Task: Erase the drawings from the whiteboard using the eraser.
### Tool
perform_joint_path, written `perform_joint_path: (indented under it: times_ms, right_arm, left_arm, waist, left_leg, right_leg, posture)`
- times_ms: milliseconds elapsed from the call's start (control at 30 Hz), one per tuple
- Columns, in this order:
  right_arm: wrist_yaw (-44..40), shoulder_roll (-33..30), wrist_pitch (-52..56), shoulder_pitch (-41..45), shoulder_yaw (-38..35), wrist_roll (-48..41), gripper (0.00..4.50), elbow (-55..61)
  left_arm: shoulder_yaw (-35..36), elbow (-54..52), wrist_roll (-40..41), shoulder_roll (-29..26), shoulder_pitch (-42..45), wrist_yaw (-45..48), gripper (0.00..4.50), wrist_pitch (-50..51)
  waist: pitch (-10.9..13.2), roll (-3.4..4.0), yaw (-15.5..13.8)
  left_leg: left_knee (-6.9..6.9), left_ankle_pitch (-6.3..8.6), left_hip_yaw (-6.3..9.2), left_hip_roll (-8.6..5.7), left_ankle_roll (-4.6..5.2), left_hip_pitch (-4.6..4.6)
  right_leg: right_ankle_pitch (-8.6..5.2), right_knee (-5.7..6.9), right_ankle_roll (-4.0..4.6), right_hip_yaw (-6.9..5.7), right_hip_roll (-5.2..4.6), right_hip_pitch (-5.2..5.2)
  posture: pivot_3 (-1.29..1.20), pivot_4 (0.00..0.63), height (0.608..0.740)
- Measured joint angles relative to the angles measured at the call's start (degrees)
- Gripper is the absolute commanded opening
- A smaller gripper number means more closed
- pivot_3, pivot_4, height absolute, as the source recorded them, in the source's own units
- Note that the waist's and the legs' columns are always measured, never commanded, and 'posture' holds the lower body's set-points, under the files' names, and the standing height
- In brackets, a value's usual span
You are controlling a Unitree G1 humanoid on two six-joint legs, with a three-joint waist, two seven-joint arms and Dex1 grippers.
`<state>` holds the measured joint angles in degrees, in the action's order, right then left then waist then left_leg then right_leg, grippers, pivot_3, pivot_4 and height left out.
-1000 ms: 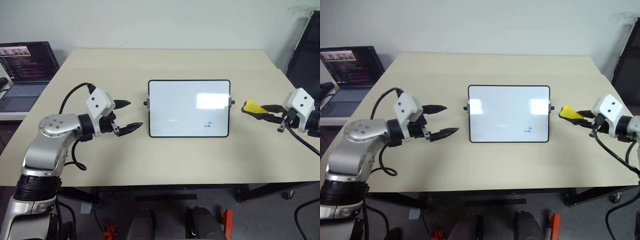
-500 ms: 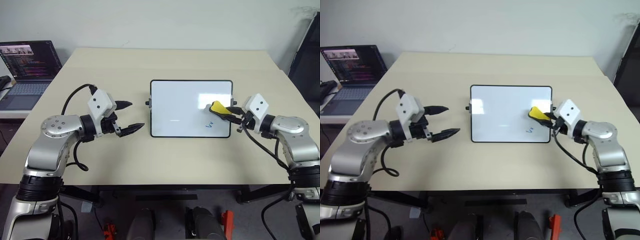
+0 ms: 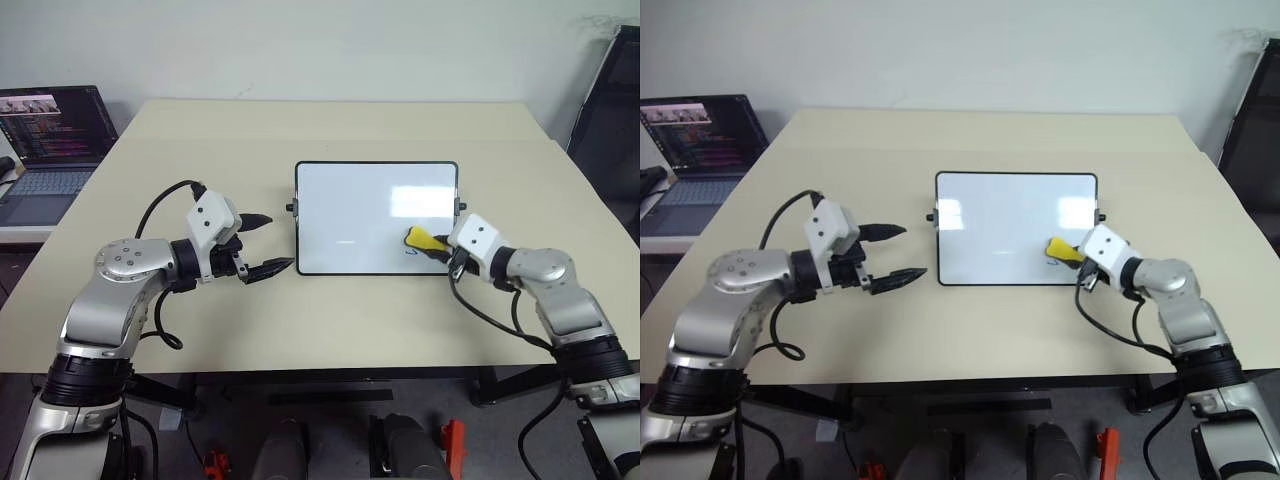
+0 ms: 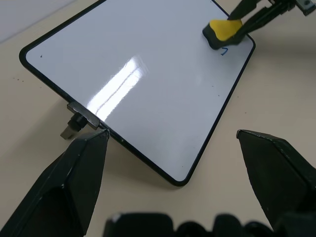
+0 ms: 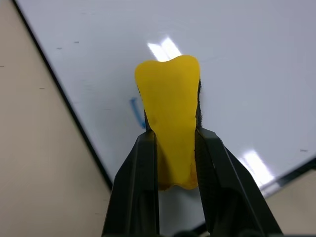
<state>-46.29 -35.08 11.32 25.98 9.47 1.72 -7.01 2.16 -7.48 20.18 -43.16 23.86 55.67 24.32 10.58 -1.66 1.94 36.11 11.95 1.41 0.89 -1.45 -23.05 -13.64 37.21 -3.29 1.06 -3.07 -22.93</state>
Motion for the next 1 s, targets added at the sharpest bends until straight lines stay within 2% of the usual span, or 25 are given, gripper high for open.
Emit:
perform_joint_path:
  times_ms: [100, 333, 533, 800, 900, 967, 1000]
  right_arm:
    - [-1.04, 0.38, 1.79, -2.39, 1.91, -0.04, 0.68, 2.34]
    - [-0.57, 0.43, 2.55, -1.50, 1.92, 0.08, 0.67, 1.74]
    - [6.15, 0.46, -0.27, 6.01, 0.03, 2.16, 0.67, -5.48]
    - [10.95, 0.70, -3.23, 8.11, -1.22, 3.68, 0.67, -8.99]
    - [8.46, 1.07, -1.17, 5.93, -4.21, -0.51, 0.67, -6.51]
    - [3.73, 0.55, 1.79, 3.24, -6.47, -6.33, 0.67, -2.19]
    - [0.64, -1.08, 4.04, 1.92, -7.72, -9.84, 0.67, 1.60]
  left_arm:
    - [-0.23, 0.00, -0.01, 0.27, 0.01, 0.00, 4.50, 0.02]
    - [-0.25, 0.00, -0.03, 0.37, 0.09, 0.00, 4.50, 0.01]
    - [-0.30, 0.00, -0.03, 0.64, 0.19, -0.01, 4.50, 0.03]
    - [-0.30, 0.01, -0.07, 0.73, 0.20, -0.02, 4.50, 0.02]
    - [-0.64, 0.08, 0.04, 1.22, 0.99, 0.14, 4.50, 0.07]
    - [-0.71, 0.15, 0.18, 1.37, 1.39, 0.35, 4.50, 0.26]
    - [-0.74, 0.17, 0.20, 1.66, 1.77, 0.64, 4.50, 0.29]
  waist:
    - [0.00, 0.00, -0.04]
    - [0.00, -0.01, -0.04]
    - [-0.03, -0.05, -0.07]
    - [-0.08, -0.13, -0.05]
    - [-0.07, -0.13, -0.16]
    - [-0.02, -0.04, -0.25]
    - [0.04, 0.05, -0.34]
  left_leg:
    - [0.01, 0.00, 0.03, 0.00, 0.00, 0.26]
    - [0.01, 0.00, 0.05, 0.01, 0.00, 0.34]
    - [0.13, -0.03, 0.05, 0.01, 0.01, 0.54]
    - [0.14, -0.04, 0.04, 0.01, 0.01, 0.54]
    - [0.13, -0.04, 0.07, 0.01, 0.02, 0.46]
    - [0.06, -0.04, 0.09, 0.01, 0.02, 0.31]
    - [0.04, -0.04, 0.09, -0.03, 0.02, 0.11]
  right_leg:
    - [-0.02, -0.08, 0.00, -0.03, 0.00, 0.34]
    - [-0.14, -0.11, 0.24, -0.06, -0.01, 0.46]
    - [-0.07, -0.13, 0.35, -0.03, -0.02, 0.67]
    - [-0.06, -0.13, 0.36, -0.01, -0.02, 0.67]
    - [-0.05, -0.14, 0.36, -0.04, -0.02, 0.64]
    - [-0.06, -0.19, 0.30, -0.07, -0.02, 0.54]
    - [0.06, -0.19, -0.02, -0.06, -0.05, 0.33]
  posture:
    - [0.00, 0.150, 0.740]
    - [0.00, 0.150, 0.740]
    - [0.00, 0.150, 0.740]
    - [0.00, 0.150, 0.740]
    - [0.00, 0.150, 0.740]
    - [0.00, 0.150, 0.740]
    - [0.00, 0.150, 0.740]
